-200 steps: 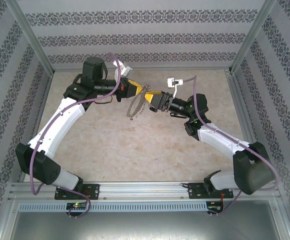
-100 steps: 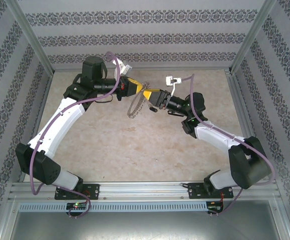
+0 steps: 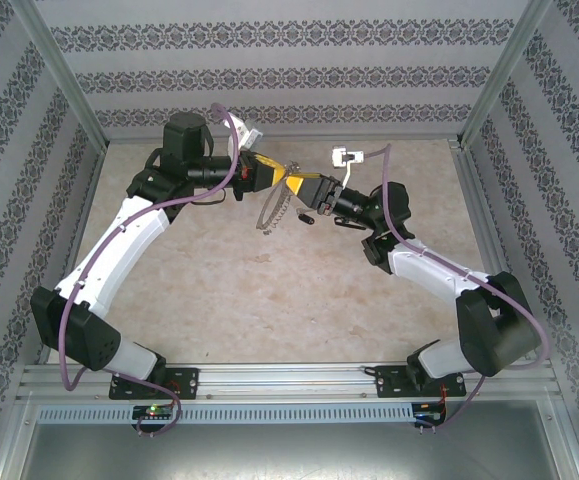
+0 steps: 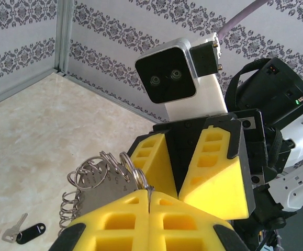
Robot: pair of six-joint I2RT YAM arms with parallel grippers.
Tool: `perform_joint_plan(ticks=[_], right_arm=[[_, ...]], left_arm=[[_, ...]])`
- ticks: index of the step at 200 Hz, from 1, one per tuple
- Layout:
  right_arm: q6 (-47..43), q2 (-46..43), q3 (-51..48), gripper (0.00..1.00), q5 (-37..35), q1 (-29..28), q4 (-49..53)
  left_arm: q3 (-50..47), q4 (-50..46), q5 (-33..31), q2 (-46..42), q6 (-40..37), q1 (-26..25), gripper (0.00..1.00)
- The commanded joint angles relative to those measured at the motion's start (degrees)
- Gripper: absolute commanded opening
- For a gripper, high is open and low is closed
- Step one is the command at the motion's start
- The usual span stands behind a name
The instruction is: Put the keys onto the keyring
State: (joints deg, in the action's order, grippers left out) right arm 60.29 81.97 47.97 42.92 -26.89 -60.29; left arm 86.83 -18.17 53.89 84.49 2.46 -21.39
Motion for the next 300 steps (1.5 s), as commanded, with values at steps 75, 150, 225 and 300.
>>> perform_joint_plan(ticks=[75,150,225,300], right_arm=[[-1.48,-7.66,-4.50,0.51,-1.43,-0.09,-1.51],[-1.40,-5.45,-1.44,0.52,-1.70,-0.61,-1.92],[-0.26,-0.69,2.21,0.50,-1.37,-0.79,-3.78],[-0.24,0.08,1.85,0.38,-0.95,-2.14,-4.13]], left_arm=[[-1.01,3.14,-0.63,-1.73,1.41,-0.72,0.00],[-1.85,4.11,-0.33,-2.11,2.11,-0.76,0.00],[-1.97,4.66,-0.11,-1.77,2.37,-1.05,0.00],[-2.80,7.48,-1.13,-1.55,4.17,-1.20,0.00]])
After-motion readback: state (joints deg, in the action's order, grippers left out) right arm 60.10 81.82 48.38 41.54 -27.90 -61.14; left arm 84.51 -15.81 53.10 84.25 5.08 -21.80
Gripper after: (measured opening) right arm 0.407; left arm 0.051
